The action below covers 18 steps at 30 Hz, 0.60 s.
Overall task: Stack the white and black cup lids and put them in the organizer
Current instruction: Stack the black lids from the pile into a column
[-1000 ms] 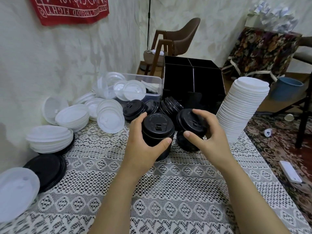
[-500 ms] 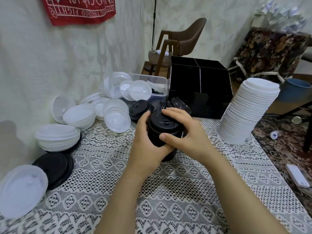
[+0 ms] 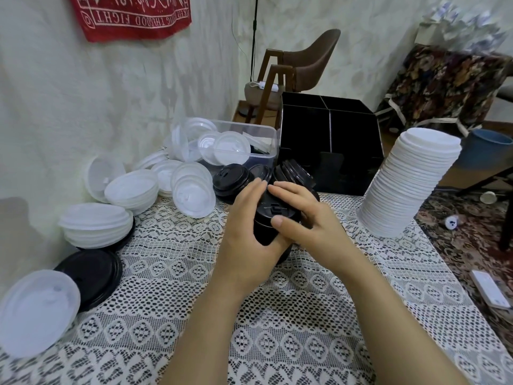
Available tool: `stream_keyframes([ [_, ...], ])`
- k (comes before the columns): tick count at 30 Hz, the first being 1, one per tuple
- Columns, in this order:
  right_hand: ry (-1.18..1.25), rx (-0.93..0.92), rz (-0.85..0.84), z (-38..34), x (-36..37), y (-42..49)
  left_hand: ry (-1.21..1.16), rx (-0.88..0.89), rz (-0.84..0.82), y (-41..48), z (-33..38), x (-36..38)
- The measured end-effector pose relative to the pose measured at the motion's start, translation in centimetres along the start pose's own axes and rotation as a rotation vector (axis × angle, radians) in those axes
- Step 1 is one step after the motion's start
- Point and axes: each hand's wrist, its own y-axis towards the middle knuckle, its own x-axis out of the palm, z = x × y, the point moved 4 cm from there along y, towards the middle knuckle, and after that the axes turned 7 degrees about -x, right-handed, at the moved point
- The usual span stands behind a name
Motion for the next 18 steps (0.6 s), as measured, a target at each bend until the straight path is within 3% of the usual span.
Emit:
stream_keyframes([
  [7,0.066,0.043,-0.012,0.7,-0.6,0.0,0.043,0.036,0.038,0.3,0.1,0.1],
  [11,-0.014,0.096,0.298,2.4,-4.7,-2.7,0.004,0.016,0.033,0.3,-0.1,0.3],
  [15,-0.251,0.336,0.117,5.2,-5.7,-4.5,-0.011,0.014,0.029,0.4,-0.2,0.2],
  [18,-0.297,0.355,0.051,6.4,-4.8,-4.7,-0.019,0.017,0.034,0.4,-0.2,0.2],
])
